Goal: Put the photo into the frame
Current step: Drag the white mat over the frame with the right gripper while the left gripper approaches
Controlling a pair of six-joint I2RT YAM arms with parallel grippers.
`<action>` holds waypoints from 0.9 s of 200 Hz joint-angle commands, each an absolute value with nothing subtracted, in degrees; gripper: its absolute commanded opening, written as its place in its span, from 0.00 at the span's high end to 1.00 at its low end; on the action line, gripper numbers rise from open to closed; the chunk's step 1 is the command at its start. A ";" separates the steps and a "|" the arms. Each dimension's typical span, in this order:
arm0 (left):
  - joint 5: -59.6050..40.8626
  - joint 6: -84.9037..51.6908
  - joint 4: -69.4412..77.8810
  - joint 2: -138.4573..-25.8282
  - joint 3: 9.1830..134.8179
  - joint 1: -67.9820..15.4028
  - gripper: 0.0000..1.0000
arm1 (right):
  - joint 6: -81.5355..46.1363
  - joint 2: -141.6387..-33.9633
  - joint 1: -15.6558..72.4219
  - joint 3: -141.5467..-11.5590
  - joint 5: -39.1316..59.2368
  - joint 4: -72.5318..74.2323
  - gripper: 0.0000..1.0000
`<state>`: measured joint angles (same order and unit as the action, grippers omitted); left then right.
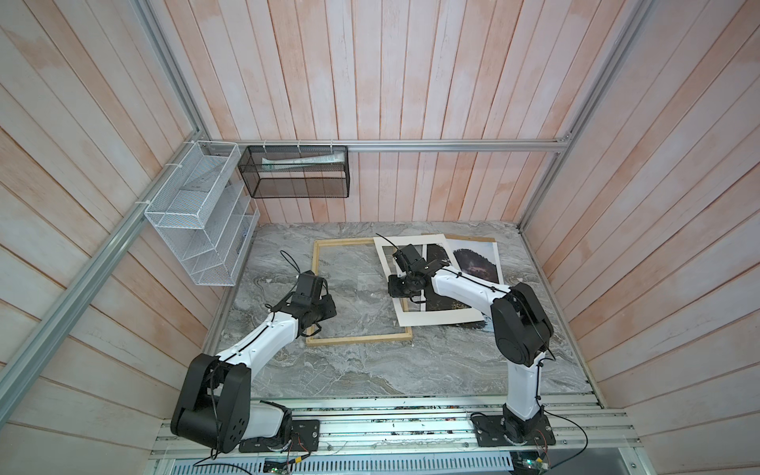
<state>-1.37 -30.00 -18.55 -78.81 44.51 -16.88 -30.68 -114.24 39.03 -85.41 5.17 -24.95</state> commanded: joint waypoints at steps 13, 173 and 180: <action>-2.78 -30.21 -16.01 -80.05 45.01 -17.66 0.59 | -32.97 -116.95 40.43 -86.29 11.98 -20.60 0.70; -22.84 -40.97 12.08 -90.98 39.17 -24.85 0.52 | -27.25 -92.24 21.45 -58.97 7.95 -16.79 0.44; -23.55 -41.42 13.30 -92.16 39.40 -25.47 0.52 | -27.08 -91.18 20.38 -57.87 7.99 -16.70 0.44</action>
<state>-19.64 -38.85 6.02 -88.95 39.62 -23.83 -29.43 -94.11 22.74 -61.67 10.13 -14.22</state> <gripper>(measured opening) 0.475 0.562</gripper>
